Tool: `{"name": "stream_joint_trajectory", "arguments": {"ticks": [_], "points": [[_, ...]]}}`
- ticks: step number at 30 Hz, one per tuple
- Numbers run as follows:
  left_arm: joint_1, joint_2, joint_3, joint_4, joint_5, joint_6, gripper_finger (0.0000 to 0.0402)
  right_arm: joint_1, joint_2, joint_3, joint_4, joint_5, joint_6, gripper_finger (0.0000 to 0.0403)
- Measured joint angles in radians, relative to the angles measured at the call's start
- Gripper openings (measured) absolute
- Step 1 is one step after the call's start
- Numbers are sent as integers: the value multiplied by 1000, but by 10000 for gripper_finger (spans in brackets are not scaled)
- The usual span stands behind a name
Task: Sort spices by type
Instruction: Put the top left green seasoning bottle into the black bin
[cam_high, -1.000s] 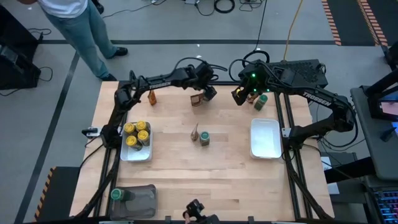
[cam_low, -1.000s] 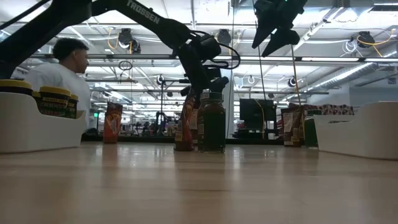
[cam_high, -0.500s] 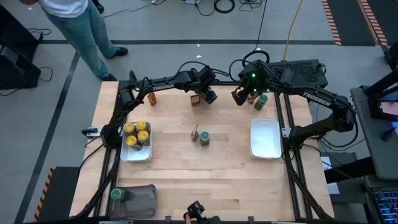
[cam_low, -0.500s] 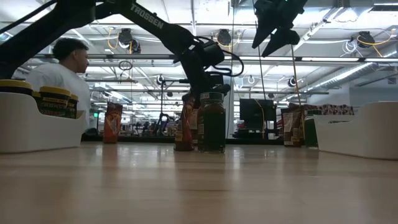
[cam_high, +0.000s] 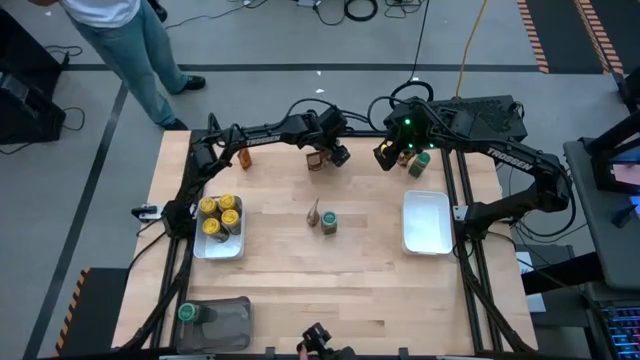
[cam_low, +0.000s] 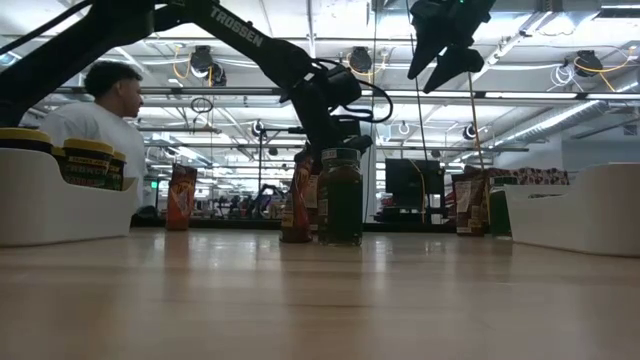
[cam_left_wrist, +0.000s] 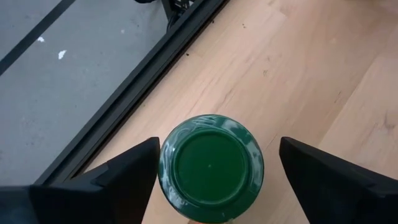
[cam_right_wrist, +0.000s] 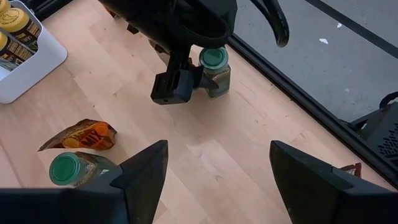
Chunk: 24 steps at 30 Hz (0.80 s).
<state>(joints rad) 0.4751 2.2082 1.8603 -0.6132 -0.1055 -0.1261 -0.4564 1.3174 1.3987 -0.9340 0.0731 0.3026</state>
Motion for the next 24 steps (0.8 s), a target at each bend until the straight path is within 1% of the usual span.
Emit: {"name": "stream_joint_trajectory", "arguments": {"ticks": [15,24], "points": [[0,0,0,1,0,0,215,0,0,0,0,0,0,265],[0,-2,1,-1,0,28,212,0,0,0,-19,0,-1,265]]}}
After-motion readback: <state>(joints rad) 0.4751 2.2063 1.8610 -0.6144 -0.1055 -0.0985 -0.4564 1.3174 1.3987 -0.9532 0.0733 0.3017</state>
